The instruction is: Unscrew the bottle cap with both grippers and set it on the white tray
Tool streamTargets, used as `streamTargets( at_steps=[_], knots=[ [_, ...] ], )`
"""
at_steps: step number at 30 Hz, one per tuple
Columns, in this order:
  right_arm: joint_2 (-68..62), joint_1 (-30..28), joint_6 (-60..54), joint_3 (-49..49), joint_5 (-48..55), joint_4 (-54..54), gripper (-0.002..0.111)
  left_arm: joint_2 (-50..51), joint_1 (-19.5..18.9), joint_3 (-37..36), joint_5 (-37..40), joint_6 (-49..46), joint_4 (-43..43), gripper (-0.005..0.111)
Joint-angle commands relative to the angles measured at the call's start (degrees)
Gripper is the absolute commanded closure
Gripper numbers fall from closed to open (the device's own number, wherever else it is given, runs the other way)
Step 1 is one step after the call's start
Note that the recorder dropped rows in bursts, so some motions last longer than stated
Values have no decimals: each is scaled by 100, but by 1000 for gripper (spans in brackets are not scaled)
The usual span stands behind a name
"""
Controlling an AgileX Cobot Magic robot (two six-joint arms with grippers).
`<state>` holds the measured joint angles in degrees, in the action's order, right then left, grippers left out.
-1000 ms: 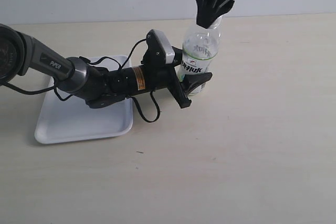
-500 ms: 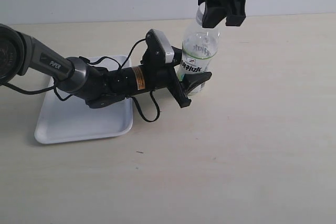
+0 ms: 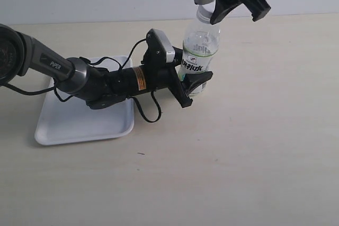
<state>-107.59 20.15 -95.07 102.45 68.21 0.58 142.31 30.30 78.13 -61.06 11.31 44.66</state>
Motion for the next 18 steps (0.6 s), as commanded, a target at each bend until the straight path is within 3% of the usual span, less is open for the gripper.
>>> streamTargets(
  at_steps=[1, 6, 13, 18],
  knots=[
    [45, -12, -1129, 25, -218, -58, 108, -55, 17, -4, -7, -60, 165, 57],
    [45, -12, -2625, 25, -206, 235, 108, -55, 17, -4, -7, -60, 165, 57],
    [169, 18, -2616, 25, -192, 251, 108, -55, 17, -4, -7, -60, 165, 57],
    [709, 18, -1706, 25, -43, 130, 108, -55, 17, -4, -7, -47, 163, 57]
  ],
)
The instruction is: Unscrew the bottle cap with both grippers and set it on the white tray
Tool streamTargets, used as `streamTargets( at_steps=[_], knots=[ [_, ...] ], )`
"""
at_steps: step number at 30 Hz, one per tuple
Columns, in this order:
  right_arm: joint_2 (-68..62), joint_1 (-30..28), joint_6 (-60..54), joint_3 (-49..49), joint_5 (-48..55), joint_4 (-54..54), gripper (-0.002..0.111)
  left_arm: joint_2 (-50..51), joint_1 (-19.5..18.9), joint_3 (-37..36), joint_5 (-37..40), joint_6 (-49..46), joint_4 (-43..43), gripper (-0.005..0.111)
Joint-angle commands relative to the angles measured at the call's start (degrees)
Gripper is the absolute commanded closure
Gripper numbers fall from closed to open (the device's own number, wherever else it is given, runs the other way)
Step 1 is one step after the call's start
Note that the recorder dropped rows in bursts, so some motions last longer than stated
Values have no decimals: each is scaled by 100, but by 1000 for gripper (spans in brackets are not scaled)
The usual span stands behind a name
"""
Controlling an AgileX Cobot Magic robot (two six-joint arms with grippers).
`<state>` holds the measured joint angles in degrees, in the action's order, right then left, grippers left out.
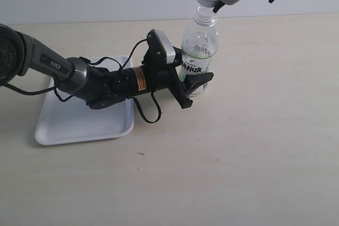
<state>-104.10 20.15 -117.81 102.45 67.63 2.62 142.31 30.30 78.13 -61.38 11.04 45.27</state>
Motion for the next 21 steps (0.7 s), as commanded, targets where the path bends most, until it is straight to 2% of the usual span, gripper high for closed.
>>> streamTargets(
  at_steps=[1, 2, 5, 7, 13, 17, 21],
  knots=[
    [508, 18, 959, 25, 28, -262, 108, -55, 17, -4, 25, 11, 102, 57],
    [612, 18, 1468, 25, 28, -415, 108, -55, 17, -4, 25, 75, 102, 57],
    [880, 5, 4210, 25, 28, -1129, 108, -55, 17, -4, 25, 183, 80, 57],
    [914, 5, 5559, 25, 28, -1619, 108, -55, 17, -4, 25, 214, 65, 57],
    [914, 5, 9035, 25, 149, -2316, 108, -55, 17, -4, 13, 912, -57, 57],
    [914, 5, 10285, 25, 234, -2200, 108, -55, 17, -4, 13, 1472, -57, 57],
    [914, 5, 10508, 14, 234, -2067, 108, -55, 17, -4, 13, 1638, -57, 57]
  ],
)
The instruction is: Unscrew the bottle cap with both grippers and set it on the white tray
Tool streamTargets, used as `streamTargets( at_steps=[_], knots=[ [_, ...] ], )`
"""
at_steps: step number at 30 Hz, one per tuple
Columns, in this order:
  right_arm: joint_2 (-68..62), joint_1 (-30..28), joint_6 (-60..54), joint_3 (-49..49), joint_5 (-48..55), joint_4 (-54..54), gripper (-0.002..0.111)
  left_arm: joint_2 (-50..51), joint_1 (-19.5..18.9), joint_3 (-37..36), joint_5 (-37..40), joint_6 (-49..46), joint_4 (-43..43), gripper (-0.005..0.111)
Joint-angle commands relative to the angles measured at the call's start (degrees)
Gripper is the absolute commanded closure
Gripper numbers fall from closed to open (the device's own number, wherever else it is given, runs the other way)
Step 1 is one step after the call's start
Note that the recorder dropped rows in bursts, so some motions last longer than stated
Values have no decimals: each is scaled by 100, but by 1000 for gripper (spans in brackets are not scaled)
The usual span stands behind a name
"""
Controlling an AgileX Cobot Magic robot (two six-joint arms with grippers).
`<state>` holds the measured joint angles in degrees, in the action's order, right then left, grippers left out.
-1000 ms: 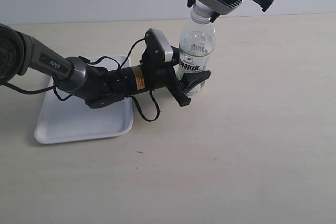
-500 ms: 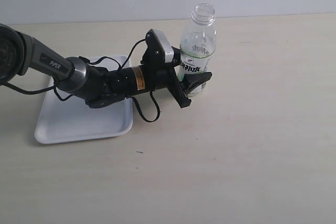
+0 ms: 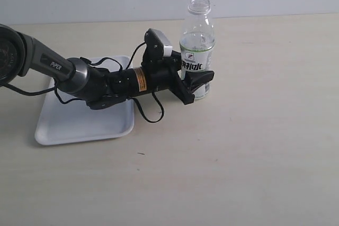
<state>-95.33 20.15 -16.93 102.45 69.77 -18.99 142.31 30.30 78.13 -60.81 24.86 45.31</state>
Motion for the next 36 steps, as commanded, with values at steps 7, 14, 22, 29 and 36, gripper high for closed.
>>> streamTargets(
  at_steps=[7, 14, 22, 29, 36],
  knots=[
    [37, 5, 434, 14, 19, 103, 108, -55, 17, -4, -44, 450, -50, 57],
    [37, 5, 434, 14, 19, 103, 108, -55, 17, -4, -18, 426, 140, 50],
    [37, 5, 447, 14, 19, 103, 108, -69, -6, -4, 72, 356, 253, 21],
    [37, 5, 458, 14, 19, 128, 108, -338, -327, -17, 172, 844, 1301, 17],
    [37, 5, 458, 14, 19, 385, 108, -452, -679, -17, 214, 1112, 2272, 17]
  ],
)
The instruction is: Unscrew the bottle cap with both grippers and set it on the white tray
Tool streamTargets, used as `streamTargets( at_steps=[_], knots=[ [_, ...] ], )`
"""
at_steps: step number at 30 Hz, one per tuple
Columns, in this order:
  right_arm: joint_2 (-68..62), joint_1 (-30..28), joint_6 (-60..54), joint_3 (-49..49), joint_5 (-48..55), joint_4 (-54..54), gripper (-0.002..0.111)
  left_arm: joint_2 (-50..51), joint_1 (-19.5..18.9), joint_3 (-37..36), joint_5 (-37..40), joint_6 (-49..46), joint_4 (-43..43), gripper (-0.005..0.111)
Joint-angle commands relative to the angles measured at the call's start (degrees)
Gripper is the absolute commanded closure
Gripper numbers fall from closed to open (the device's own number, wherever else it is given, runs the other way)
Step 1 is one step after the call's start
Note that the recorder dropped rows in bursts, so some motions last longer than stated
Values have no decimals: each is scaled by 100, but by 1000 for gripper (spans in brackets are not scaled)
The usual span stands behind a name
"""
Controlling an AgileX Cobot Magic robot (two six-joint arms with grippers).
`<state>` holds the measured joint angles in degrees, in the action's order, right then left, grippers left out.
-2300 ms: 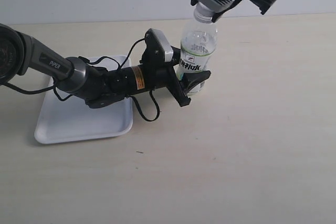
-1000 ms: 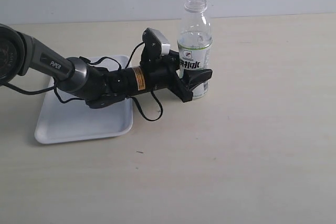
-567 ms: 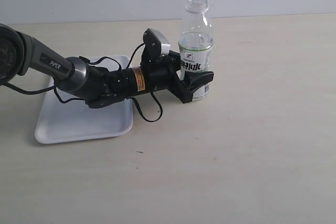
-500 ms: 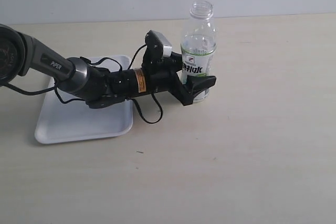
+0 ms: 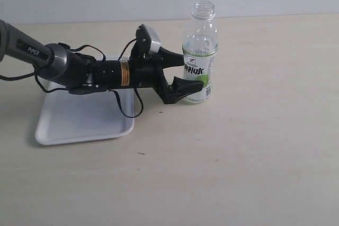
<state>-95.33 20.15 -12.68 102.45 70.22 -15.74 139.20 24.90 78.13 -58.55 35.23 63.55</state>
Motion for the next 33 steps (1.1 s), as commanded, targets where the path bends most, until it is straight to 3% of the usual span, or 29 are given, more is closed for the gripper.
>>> streamTargets(
  at_steps=[1, 8, 12, 14, 16, 18, 23, 33],
  knots=[
    [37, 5, 33, 14, -26, 59, 108, -180, -188, -17, -12, 113, 541, 17],
    [37, 5, 33, 14, -26, 57, 108, -438, -727, -17, -26, 1083, 1582, 17],
    [37, 5, 33, 14, -26, 57, 108, -564, -1103, -17, -152, 1626, 2189, 26],
    [37, 16, 33, 14, -26, 95, 108, -605, -1267, -17, -256, 1759, 2270, 42],
    [37, 16, 33, 14, -26, 362, 108, -675, -1430, -17, -472, 1880, 2270, 66],
    [37, 16, 33, 14, -26, 874, 108, -751, -1605, -17, -764, 2282, 2270, 103],
    [13, 26, -275, 14, -149, 2145, 108, -1006, -2038, -17, -1053, 2882, 2114, 107],
    [-634, 559, -275, 25, -336, 2257, 108, -1154, -2913, -17, -1141, 3721, 1977, 107]
  ],
)
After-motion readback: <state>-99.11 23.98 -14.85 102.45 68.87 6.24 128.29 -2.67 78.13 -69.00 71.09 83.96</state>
